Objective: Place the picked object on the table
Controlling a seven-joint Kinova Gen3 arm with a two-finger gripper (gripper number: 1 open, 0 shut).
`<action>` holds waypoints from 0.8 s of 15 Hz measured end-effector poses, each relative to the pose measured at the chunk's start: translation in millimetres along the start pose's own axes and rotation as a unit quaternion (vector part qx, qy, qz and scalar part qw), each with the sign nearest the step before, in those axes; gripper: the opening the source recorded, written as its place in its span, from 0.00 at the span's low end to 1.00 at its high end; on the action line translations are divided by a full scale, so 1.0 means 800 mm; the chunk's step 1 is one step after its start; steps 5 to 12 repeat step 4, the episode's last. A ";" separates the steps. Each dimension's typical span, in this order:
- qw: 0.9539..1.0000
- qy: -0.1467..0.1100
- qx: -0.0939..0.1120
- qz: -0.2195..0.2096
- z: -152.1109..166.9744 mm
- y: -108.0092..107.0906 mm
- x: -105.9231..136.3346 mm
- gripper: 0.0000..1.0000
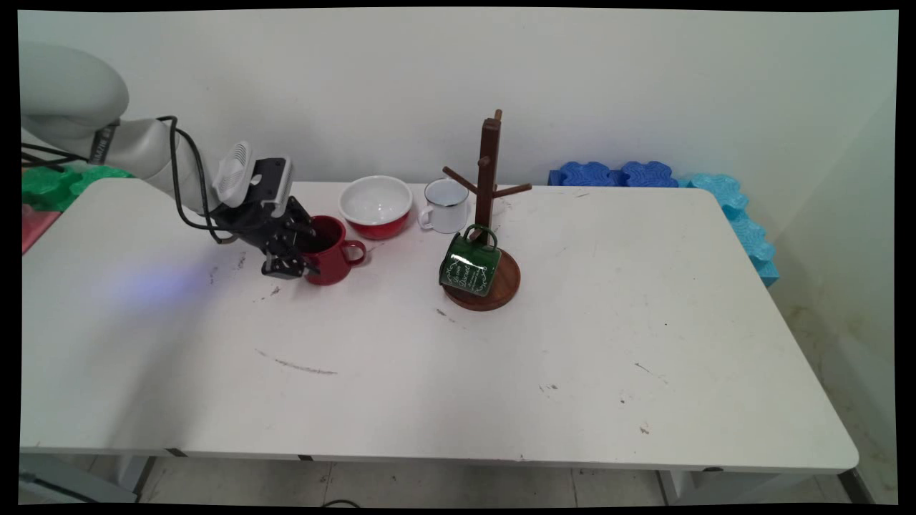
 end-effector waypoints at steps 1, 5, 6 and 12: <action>1.000 -0.001 0.000 0.000 0.001 0.000 0.000 1.00; 1.000 -0.002 0.002 0.003 0.002 -0.002 -0.002 1.00; 1.000 -0.002 0.002 0.003 0.002 -0.002 -0.002 1.00; 1.000 -0.002 0.002 0.003 0.002 -0.002 -0.002 1.00</action>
